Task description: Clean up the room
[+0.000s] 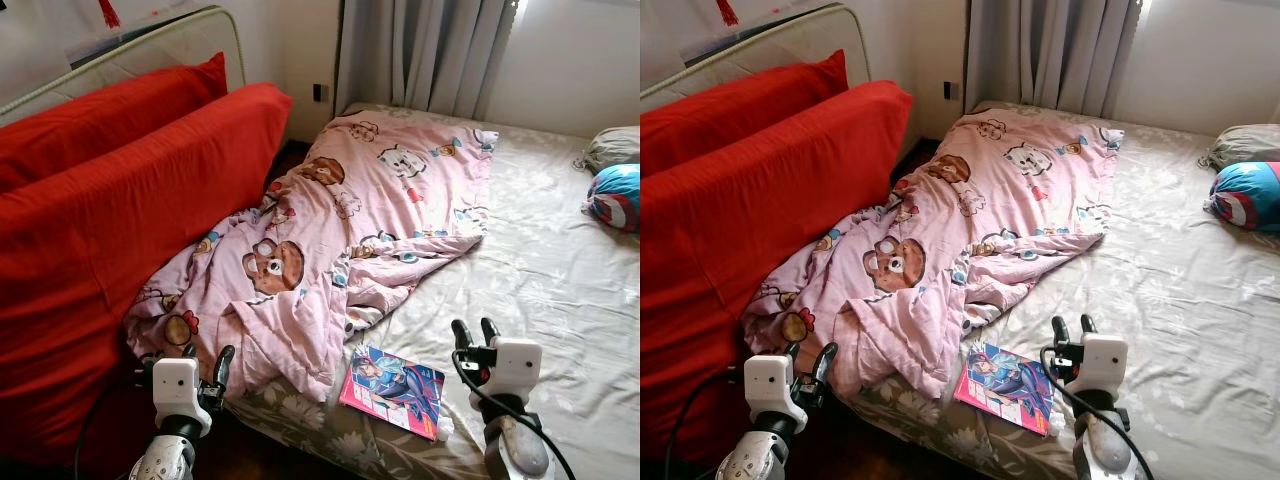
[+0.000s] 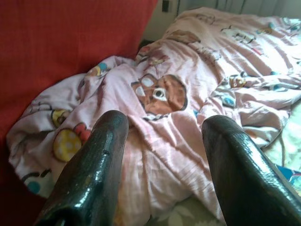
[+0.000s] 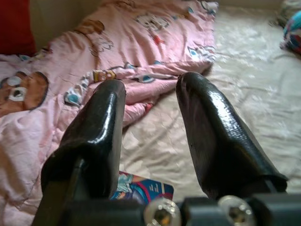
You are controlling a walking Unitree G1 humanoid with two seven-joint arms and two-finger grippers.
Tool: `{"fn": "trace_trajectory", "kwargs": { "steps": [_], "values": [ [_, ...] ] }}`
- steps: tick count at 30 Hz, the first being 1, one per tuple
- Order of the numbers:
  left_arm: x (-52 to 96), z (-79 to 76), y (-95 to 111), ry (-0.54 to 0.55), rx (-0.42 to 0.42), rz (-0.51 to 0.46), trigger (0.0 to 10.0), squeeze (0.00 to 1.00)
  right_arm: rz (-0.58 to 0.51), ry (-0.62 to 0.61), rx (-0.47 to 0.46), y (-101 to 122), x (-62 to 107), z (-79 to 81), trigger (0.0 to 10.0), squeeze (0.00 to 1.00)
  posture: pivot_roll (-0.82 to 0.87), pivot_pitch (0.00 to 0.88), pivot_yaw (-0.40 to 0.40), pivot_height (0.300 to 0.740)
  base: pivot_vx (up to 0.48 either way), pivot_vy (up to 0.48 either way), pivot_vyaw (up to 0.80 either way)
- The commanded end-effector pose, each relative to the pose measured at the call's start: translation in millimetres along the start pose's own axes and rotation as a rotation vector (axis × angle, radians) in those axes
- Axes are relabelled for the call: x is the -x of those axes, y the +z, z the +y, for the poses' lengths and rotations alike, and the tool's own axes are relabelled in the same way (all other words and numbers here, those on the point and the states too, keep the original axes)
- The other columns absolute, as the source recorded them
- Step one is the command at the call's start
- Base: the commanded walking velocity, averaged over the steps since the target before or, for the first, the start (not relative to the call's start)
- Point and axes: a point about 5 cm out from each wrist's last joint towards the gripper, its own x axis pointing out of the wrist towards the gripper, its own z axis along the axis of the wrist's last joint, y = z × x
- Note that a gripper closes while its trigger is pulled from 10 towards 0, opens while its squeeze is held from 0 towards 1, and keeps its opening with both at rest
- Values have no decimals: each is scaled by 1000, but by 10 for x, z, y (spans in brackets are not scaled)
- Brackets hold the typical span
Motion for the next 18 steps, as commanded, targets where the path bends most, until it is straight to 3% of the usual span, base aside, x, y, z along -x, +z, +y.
{"fn": "trace_trajectory", "kwargs": {
  "steps": [1, 9, 18],
  "values": [
    [27, 8, 31, -25, -2, 7, 10000, 0, 23, -25, 2, 13, -33, 18, 10000, 0, -53, 75, 1, 740, 0, 0, 0],
    [-2, 46, 72, -42, -14, 20, 10000, 0, 7, -23, 8, 75, -23, 67, 10000, 0, -71, 78, 10, 685, 0, 0, 0],
    [11, 10, 77, -50, 1, 26, 10000, 0, 21, -53, 24, 59, 29, 7, 10000, 0, -95, 68, 3, 685, 0, 0, 0]
  ]
}}
